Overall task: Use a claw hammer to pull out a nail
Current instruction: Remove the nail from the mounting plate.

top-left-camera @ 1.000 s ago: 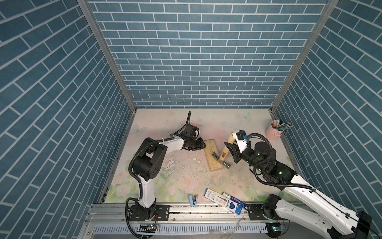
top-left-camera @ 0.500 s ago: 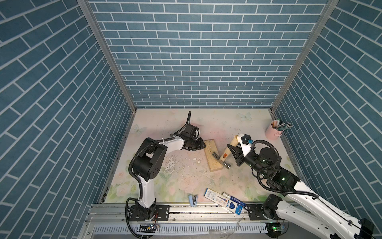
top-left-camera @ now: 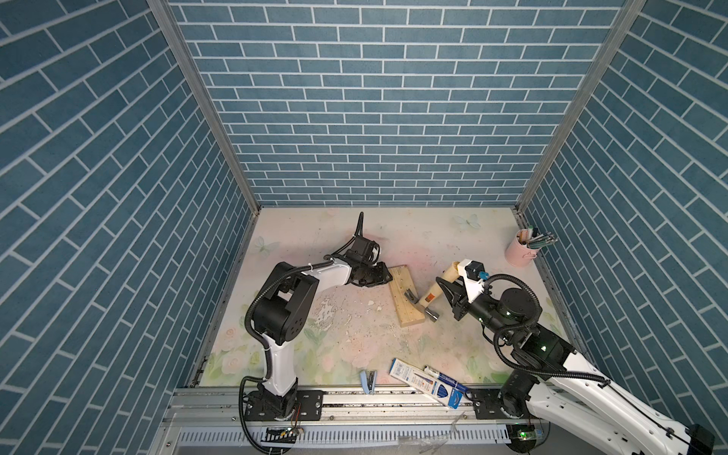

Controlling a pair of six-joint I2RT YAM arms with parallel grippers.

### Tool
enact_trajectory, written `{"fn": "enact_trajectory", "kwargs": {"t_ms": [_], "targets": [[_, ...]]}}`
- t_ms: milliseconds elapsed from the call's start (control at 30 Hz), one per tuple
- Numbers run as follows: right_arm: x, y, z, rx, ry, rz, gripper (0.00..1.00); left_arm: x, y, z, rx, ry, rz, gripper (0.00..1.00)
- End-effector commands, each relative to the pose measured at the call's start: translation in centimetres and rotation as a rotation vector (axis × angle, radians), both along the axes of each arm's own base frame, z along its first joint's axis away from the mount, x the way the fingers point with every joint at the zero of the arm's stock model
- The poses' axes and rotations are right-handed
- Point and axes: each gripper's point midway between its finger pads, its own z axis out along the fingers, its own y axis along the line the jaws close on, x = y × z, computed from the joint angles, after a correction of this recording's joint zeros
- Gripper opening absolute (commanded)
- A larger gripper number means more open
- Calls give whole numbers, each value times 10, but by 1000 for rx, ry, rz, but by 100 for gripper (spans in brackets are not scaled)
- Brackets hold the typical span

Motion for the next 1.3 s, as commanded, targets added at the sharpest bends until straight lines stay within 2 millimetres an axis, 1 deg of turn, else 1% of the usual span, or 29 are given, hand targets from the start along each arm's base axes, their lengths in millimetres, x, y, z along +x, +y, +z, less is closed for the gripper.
{"fn": "enact_trajectory", "kwargs": {"t_ms": [0,167,433,800,1067,1267], "targets": [[-1,-5,-7,39,49,-21,0,-31,41,-55,193,154,70,34],[-2,-10,-10,41,43,-41,0,-34,41,-59,182,165,80,34],[-3,-14,-17,64,42,-53,0,-34,41,-59,181,165,81,34],[-5,-24,-24,102,27,-81,0,-37,42,-67,174,188,94,34],[-4,-30,-19,144,-14,-108,0,-37,41,-67,169,191,95,34],[-2,-33,-8,179,-52,-125,0,-37,40,-68,166,191,97,34]]}}
